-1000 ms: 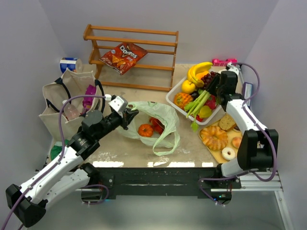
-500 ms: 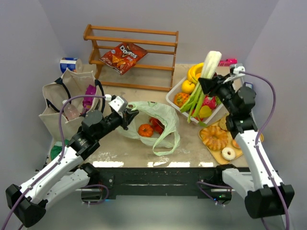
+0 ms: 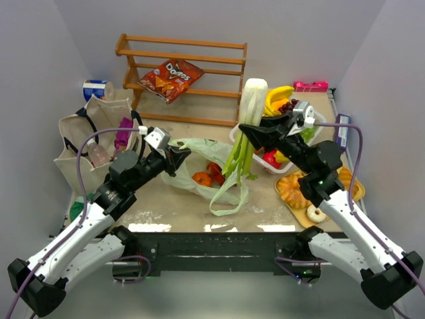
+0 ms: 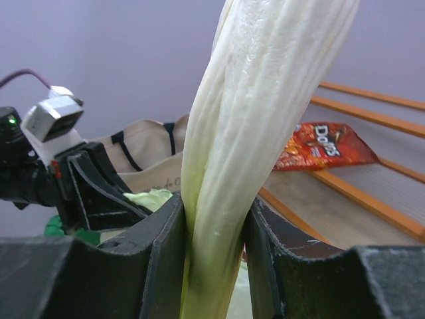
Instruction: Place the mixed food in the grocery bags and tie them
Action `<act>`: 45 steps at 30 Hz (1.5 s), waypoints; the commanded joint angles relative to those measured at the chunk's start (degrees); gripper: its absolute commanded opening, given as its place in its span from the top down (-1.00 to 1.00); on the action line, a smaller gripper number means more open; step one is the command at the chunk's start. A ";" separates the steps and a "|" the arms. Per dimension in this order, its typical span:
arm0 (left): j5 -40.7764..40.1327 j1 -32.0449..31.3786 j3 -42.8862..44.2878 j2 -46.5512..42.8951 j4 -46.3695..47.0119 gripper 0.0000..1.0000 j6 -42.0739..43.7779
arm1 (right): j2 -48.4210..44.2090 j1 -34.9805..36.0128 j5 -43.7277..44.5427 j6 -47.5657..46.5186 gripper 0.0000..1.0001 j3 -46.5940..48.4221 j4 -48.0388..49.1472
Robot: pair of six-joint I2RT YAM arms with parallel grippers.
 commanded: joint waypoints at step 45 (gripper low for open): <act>5.96 3.21 6.99 0.82 1.67 1.00 -15.65 | 16.41 26.74 41.09 -29.58 1.00 -10.66 31.59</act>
